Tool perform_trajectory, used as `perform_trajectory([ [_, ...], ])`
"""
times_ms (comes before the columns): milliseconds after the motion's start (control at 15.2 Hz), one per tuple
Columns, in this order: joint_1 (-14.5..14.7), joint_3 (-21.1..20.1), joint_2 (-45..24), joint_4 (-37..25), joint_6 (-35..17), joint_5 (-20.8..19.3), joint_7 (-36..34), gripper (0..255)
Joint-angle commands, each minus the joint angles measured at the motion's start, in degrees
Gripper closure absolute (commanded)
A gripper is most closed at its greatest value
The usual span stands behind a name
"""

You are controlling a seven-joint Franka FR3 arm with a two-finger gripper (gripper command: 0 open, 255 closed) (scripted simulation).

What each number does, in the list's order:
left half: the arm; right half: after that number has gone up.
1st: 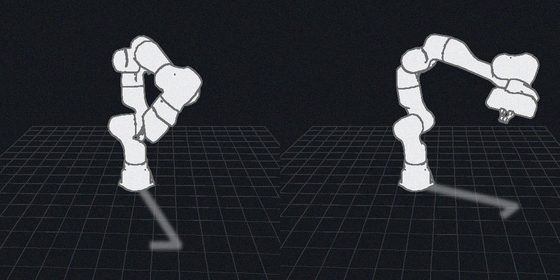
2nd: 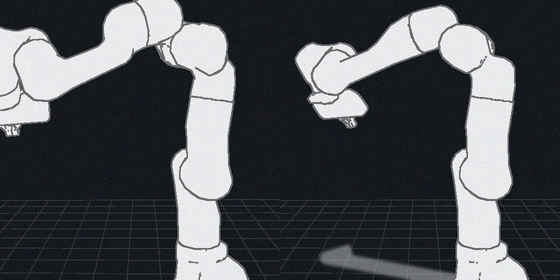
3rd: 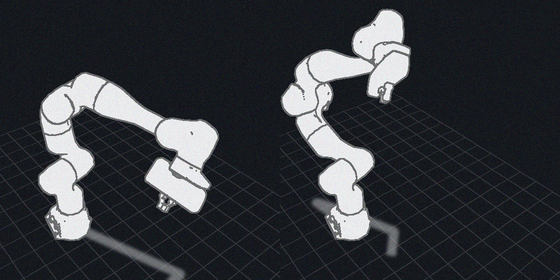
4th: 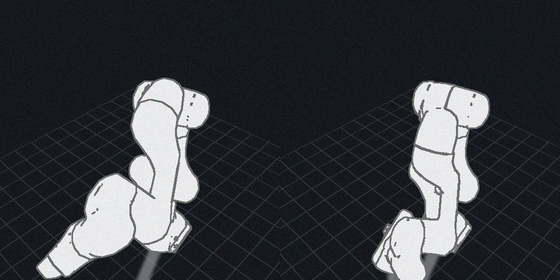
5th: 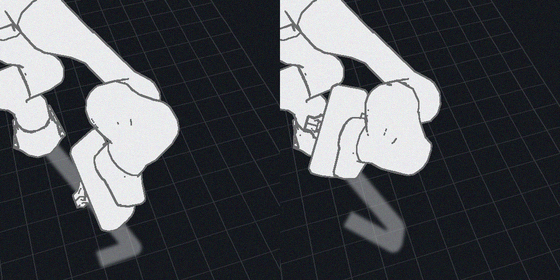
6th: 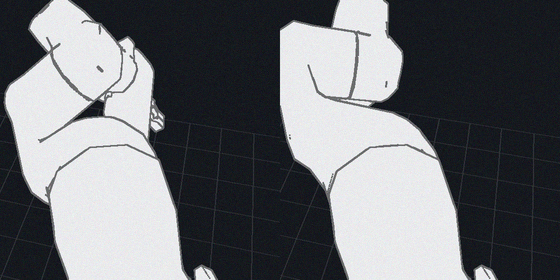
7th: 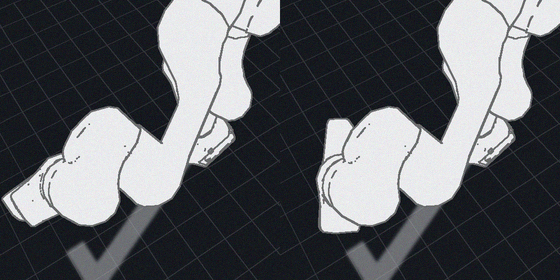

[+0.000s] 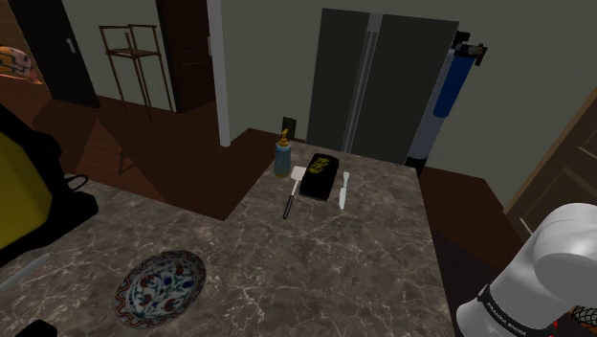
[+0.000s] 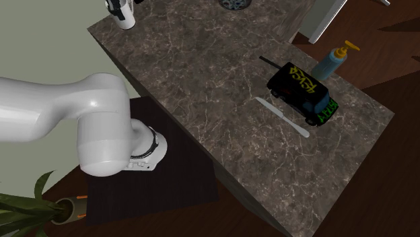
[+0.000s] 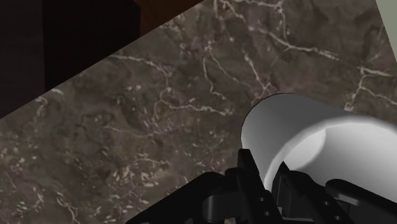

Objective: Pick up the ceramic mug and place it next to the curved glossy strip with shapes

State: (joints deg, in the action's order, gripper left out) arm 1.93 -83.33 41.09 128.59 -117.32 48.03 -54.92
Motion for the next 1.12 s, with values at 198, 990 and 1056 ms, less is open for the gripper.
perform_trajectory([
  [198,-0.9,-1.6,0.0,0.5,-1.2,0.8,0.4,255],
  [990,1.5,2.6,0.0,-0.7,1.9,-1.2,-0.6,0],
  [1056,2.5,4.5,0.1,-1.4,3.5,-2.2,-1.0,0],
])
